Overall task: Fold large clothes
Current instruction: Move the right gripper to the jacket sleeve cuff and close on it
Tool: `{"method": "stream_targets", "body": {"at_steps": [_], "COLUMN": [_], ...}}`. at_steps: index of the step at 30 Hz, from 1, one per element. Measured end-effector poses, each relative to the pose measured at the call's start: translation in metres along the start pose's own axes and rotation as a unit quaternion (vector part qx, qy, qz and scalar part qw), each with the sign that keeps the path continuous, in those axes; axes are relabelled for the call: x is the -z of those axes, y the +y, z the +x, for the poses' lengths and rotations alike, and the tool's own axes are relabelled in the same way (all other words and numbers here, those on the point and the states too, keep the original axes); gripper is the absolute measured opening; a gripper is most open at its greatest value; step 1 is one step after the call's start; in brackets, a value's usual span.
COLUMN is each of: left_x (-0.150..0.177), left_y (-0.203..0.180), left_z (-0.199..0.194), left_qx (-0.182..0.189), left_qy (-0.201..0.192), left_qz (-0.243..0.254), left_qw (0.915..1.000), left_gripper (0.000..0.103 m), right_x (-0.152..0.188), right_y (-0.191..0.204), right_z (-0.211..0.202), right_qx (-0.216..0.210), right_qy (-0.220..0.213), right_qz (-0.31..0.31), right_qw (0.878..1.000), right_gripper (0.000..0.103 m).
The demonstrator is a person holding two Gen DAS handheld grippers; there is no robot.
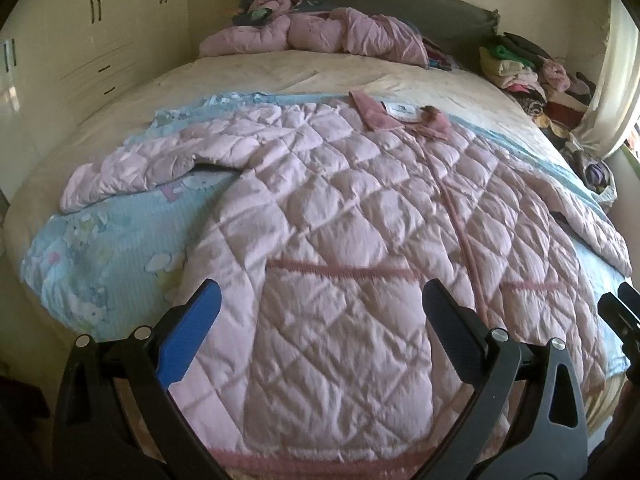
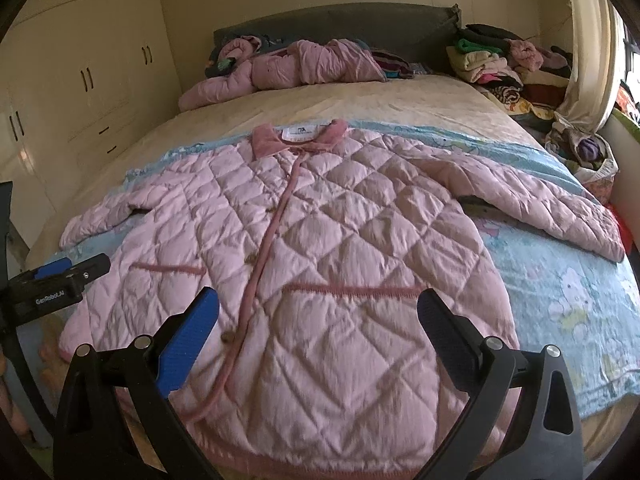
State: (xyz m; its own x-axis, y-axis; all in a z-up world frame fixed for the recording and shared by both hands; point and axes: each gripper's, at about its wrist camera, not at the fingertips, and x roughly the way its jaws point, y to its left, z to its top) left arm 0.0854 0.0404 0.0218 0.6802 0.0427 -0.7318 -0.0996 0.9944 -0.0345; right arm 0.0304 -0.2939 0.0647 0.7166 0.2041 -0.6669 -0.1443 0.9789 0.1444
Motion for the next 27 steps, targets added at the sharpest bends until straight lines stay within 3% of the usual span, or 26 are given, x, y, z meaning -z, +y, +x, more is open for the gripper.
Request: {"method": "stream_targets", "body": {"at_steps": [11, 27], "left_x": [-0.054, -0.145], "left_y": [0.001, -0.025], "left_z": [0.020, 0.053], "left_qx": [0.000, 0.017], "left_qy": [-0.005, -0.019], "left_qz": [-0.005, -0.009], "left_qw": [1.0000, 0.9996], "left_gripper": [0.095, 0.095], "right_x": [-0.056, -0.140], "right_y": [-0.005, -0.022], "right_z": [0.032, 0.063], "right_qx": [-0.029, -0.035], "right_qy": [0.000, -0.031], "right_qz": [0.020, 0.051], "right_qw": [0.999, 0.998], "right_gripper": [0.099, 0.099]}}
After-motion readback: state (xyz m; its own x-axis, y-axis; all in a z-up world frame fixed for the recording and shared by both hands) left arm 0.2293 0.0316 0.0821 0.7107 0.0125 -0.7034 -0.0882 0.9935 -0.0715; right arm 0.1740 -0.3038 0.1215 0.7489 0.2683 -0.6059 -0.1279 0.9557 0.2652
